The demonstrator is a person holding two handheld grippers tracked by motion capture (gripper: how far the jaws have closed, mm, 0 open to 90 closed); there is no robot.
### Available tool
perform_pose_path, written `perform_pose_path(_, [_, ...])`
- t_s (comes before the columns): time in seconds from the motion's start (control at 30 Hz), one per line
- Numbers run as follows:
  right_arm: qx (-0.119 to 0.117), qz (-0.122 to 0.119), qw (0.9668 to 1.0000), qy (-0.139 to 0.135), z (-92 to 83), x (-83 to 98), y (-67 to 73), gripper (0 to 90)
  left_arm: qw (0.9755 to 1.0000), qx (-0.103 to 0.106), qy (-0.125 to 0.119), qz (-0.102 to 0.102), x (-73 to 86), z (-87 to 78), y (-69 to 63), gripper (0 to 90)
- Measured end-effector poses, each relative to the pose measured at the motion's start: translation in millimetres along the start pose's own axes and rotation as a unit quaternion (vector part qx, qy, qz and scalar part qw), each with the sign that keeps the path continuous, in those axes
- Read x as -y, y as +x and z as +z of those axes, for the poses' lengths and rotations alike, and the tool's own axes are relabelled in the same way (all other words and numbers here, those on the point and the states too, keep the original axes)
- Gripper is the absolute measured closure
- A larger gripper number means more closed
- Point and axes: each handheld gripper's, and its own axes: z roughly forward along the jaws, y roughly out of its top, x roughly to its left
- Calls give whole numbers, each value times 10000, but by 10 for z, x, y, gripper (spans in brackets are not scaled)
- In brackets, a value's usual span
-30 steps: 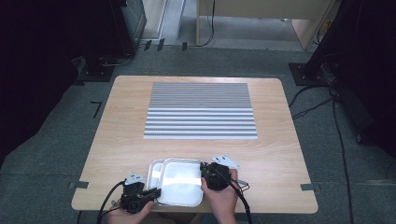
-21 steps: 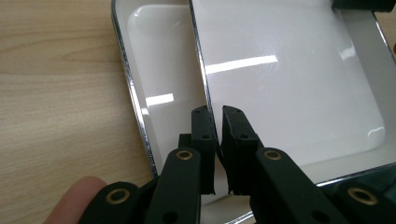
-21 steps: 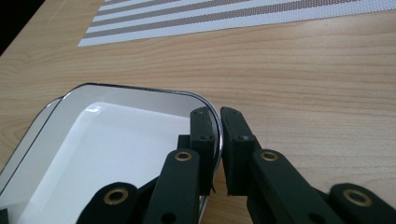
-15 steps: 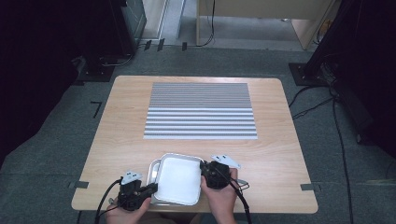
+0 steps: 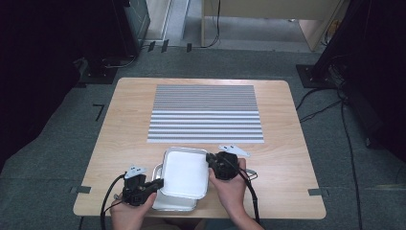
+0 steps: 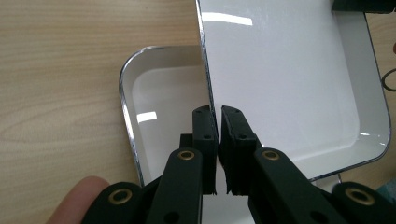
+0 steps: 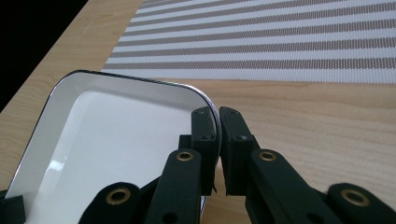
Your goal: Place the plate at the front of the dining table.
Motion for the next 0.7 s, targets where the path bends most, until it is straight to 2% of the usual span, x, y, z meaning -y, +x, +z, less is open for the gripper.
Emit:
perform_pose_path(0.17, [-67, -1, 10000, 13, 21, -148, -63, 866, 10000, 40, -45, -6, -99, 46, -3, 862])
perform_pose_path(0.3, [-161, -76, 9998, -1, 32, -285, -112, 865, 9998, 216, -34, -34, -222, 97, 18, 855])
perform_pose_path(0.47, [-209, -131, 9997, -17, 51, -433, -152, 864, 9998, 221, -23, 21, -344, 158, 15, 853])
perform_pose_path(0.7, [-313, -72, 9995, -14, 119, -616, -220, 862, 9996, 279, -21, -9, -495, 224, 44, 851])
